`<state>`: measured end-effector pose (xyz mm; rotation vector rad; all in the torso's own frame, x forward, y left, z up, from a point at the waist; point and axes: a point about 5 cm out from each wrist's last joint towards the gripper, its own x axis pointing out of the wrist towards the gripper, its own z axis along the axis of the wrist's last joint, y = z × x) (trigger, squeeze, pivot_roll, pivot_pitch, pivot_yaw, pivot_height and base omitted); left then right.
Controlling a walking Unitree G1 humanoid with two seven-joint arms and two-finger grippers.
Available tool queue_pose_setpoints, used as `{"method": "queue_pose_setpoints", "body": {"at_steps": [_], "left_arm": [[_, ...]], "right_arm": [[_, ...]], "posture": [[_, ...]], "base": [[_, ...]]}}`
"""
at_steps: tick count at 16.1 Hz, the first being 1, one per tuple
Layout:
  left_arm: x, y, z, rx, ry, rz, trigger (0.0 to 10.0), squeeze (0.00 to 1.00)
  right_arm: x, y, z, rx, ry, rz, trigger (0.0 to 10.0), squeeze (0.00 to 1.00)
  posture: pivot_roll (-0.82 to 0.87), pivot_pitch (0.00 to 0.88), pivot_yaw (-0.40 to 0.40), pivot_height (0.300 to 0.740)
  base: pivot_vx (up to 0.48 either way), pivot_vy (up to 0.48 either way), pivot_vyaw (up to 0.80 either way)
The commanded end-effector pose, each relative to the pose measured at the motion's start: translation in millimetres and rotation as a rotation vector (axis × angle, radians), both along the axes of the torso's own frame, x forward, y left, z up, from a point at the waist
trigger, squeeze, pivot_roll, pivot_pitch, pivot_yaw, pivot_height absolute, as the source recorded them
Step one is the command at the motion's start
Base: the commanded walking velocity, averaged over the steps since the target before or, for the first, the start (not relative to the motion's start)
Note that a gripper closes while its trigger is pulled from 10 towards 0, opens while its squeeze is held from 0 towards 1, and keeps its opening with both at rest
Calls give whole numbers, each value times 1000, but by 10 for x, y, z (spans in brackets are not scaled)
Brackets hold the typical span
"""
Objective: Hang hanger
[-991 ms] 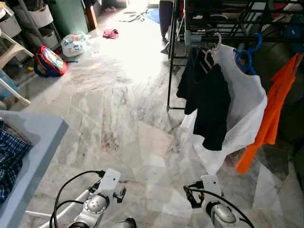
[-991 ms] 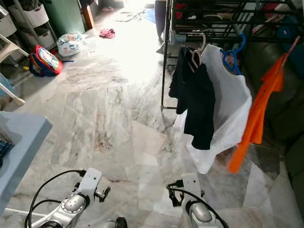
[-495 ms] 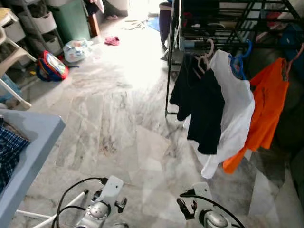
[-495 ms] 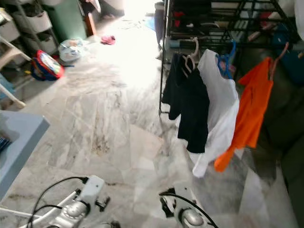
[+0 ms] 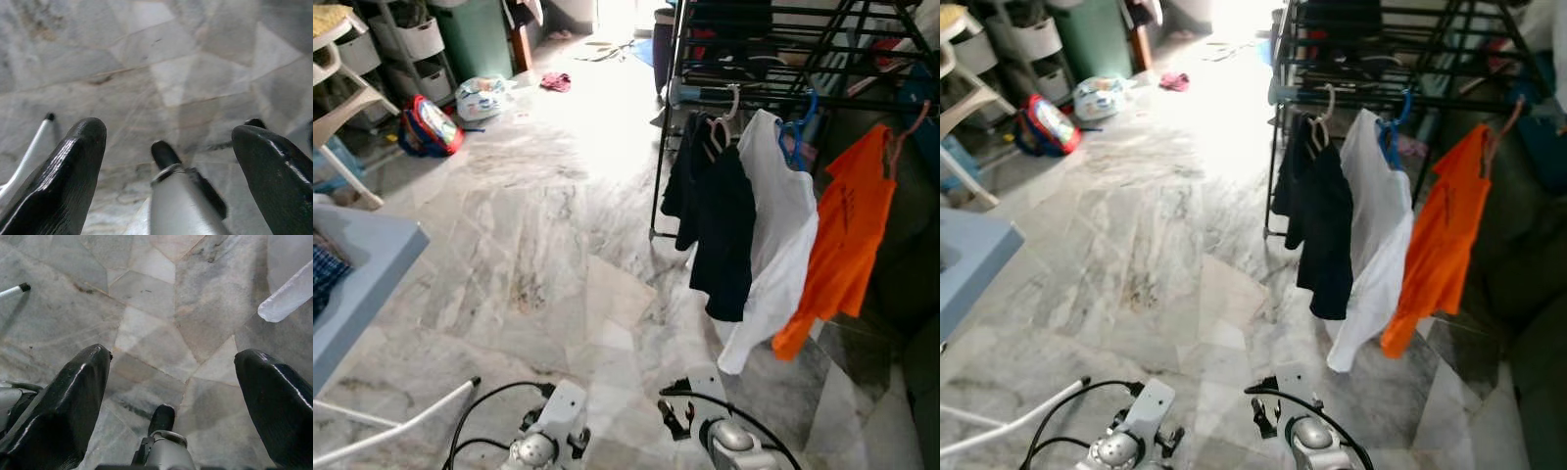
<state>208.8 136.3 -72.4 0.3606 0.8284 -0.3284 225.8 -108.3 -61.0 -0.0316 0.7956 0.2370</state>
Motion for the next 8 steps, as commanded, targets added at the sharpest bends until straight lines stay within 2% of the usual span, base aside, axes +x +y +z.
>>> {"method": "queue_pose_setpoints", "body": {"at_steps": [1, 3, 6, 7, 8], "left_arm": [[-37, 94, -23, 36, 14, 11, 10000, 0], [-71, 130, -46, 63, 27, 33, 10000, 0], [-88, 173, -56, 74, 34, 73, 10000, 0], [-66, 183, -44, 64, 30, 90, 10000, 0], [5, 188, -5, 28, 18, 126, 10000, 0]], "right_arm": [[-41, 6, -26, 14, 18, -7, 10000, 0], [-27, -28, -23, 30, 23, -74, 10000, 0], [12, -152, -11, 112, 33, -304, 10000, 0], [-12, -272, -27, 126, 33, -368, 10000, 0], [-133, -622, -78, 145, 27, -484, 10000, 0]], "posture": [[-46, 91, 3, 740], [-44, 93, 6, 740], [-36, 94, 19, 740], [-34, 93, 29, 740], [-36, 92, 49, 740]], "base": [[0, 0, 0], [0, 0, 0], [0, 0, 0], [0, 0, 0], [0, 0, 0]]}}
